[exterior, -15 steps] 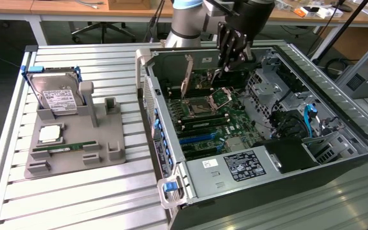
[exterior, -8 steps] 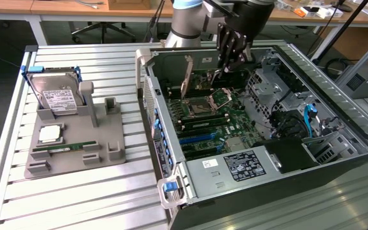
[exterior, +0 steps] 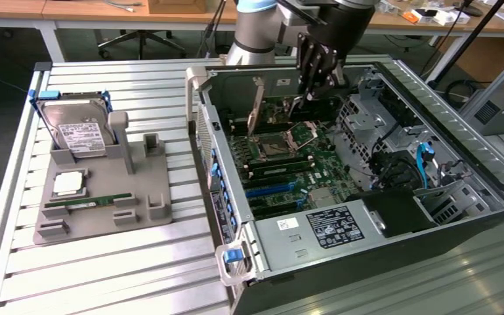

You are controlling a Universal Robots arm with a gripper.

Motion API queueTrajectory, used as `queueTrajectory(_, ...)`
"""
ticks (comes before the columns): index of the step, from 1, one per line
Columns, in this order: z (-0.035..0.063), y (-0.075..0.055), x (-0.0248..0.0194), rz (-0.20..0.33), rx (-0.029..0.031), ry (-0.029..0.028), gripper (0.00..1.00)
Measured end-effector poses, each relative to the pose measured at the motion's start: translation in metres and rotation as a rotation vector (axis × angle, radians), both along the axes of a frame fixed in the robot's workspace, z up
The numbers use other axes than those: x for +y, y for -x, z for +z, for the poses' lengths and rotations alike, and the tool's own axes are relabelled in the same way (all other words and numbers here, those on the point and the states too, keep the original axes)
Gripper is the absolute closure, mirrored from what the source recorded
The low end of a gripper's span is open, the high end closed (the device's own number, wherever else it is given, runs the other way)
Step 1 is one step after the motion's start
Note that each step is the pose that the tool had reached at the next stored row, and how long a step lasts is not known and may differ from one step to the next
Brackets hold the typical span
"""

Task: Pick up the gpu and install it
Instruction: 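Insert the gpu into the slot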

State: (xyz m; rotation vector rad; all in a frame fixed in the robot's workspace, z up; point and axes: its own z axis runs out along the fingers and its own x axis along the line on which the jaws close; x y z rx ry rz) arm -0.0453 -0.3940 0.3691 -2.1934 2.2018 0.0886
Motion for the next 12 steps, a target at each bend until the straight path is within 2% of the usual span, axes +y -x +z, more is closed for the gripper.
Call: queueTrajectory(12,-0.0027,0.0,-0.0004,0.0,0.0,0.0,0.73)
